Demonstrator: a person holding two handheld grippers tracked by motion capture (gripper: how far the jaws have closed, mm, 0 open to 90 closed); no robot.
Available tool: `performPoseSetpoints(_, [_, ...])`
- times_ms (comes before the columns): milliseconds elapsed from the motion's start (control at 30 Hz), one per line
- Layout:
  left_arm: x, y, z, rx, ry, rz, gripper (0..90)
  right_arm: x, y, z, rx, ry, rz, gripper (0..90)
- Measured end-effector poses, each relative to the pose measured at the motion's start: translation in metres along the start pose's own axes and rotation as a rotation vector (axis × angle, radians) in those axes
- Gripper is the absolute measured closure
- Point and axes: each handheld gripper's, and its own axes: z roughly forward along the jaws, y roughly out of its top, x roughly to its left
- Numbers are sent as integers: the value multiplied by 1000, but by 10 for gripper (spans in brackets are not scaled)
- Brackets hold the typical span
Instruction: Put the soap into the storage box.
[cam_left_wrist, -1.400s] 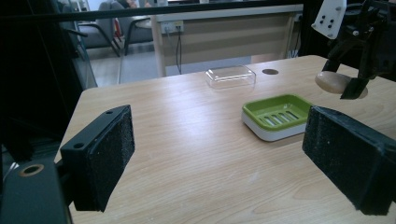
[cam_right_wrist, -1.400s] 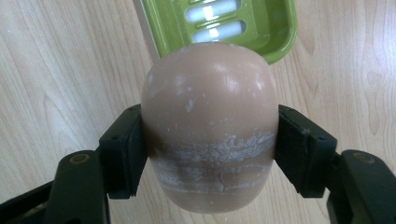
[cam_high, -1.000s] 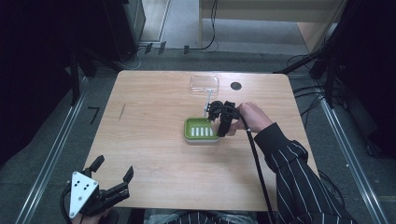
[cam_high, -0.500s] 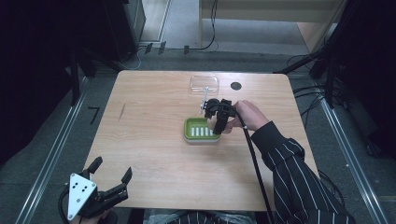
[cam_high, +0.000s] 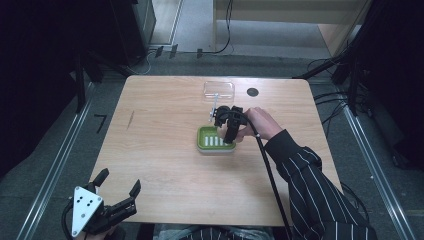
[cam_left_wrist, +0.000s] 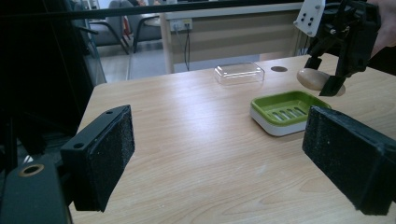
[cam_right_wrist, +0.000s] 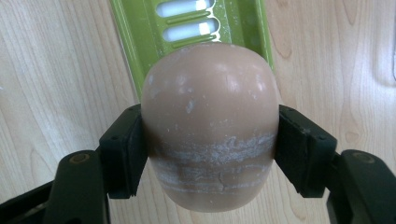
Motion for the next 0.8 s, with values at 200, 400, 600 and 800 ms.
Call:
performPoseSetpoints(200, [0,0,-1,1,5,-2,96,1,6,4,-8,-2,-13,328])
performPoseSetpoints(400, [0,-1,-2,3,7,1,96,2,12,8,-10,-5,-25,328])
performPoseSetpoints(600, [0,-1,-3,2,8,-1,96,2,18,14,-15,-4,-38,328])
performPoseSetpoints(800, [1,-1,-4,2,12,-3,96,4,24,18,-13,0,-37,328])
